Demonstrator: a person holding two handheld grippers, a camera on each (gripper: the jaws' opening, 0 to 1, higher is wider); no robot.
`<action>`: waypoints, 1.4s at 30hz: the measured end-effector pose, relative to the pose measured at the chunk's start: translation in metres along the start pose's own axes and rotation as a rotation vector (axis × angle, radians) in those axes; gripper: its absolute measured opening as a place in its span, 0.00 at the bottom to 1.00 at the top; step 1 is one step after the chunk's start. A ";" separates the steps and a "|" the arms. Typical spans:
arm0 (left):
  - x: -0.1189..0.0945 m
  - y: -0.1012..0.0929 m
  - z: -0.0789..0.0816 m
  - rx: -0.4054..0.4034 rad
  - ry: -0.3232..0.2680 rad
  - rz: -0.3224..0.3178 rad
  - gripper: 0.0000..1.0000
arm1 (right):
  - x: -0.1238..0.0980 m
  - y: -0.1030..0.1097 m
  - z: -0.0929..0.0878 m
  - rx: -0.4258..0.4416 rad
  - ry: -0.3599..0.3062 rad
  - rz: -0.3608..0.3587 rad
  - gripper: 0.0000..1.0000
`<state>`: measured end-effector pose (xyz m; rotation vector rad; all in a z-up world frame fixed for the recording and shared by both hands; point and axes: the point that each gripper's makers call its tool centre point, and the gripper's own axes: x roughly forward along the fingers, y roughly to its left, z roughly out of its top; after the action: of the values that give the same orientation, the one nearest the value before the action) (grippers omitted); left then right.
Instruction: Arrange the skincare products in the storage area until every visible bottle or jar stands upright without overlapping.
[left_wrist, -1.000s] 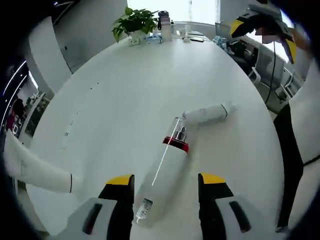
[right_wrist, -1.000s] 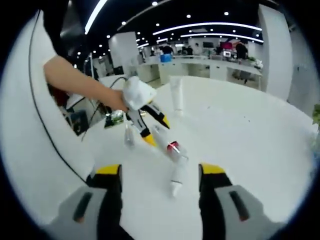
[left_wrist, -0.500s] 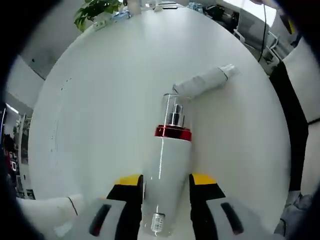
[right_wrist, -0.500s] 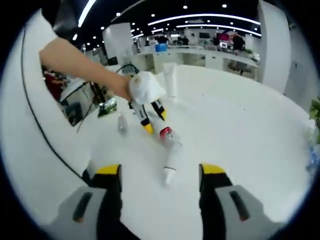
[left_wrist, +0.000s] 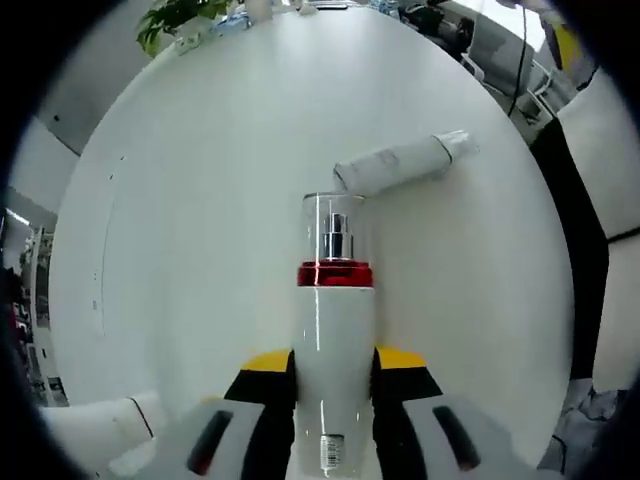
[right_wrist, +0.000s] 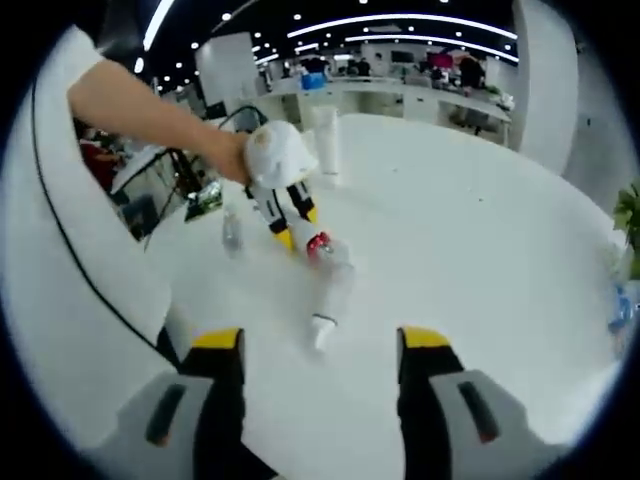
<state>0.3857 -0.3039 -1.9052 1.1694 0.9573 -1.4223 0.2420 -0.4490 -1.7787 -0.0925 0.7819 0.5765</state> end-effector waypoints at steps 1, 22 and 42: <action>0.000 0.000 0.001 -0.047 -0.019 0.010 0.27 | 0.000 0.000 0.000 0.001 -0.001 0.000 0.59; -0.025 -0.042 0.007 -0.764 -0.353 -0.183 0.25 | 0.012 0.020 -0.002 0.078 -0.039 0.094 0.58; -0.130 -0.097 0.072 -1.027 -1.030 -0.353 0.26 | 0.045 0.062 0.101 0.605 -0.327 0.491 0.59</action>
<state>0.2800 -0.3292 -1.7655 -0.4963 0.9094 -1.2428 0.2998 -0.3477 -1.7290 0.7524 0.6280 0.7685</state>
